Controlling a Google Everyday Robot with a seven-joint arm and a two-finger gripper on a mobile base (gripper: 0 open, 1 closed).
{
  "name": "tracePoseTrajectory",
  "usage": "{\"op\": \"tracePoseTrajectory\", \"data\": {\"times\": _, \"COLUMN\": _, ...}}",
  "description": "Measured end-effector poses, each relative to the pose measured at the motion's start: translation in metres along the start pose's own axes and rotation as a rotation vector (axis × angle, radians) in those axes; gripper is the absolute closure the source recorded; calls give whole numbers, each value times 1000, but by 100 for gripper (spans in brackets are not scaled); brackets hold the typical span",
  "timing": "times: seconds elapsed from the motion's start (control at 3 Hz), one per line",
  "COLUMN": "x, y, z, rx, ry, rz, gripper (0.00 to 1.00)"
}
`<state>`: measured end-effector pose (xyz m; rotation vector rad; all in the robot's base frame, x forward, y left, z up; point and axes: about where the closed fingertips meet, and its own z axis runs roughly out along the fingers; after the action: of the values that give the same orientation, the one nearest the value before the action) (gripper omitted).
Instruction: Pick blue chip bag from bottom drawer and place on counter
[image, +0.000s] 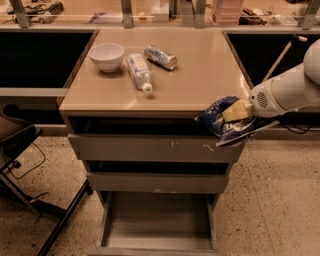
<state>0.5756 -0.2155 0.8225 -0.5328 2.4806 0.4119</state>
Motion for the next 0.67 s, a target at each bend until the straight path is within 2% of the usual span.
{"op": "tracePoseTrajectory", "data": {"times": 0.33, "x": -40, "y": 11, "z": -30, "rx": -2, "ry": -11, "rz": 24, "gripper": 100}}
{"op": "tracePoseTrajectory", "data": {"times": 0.67, "x": -97, "y": 26, "z": -49, "rx": -29, "ry": 32, "rz": 49, "gripper": 100}}
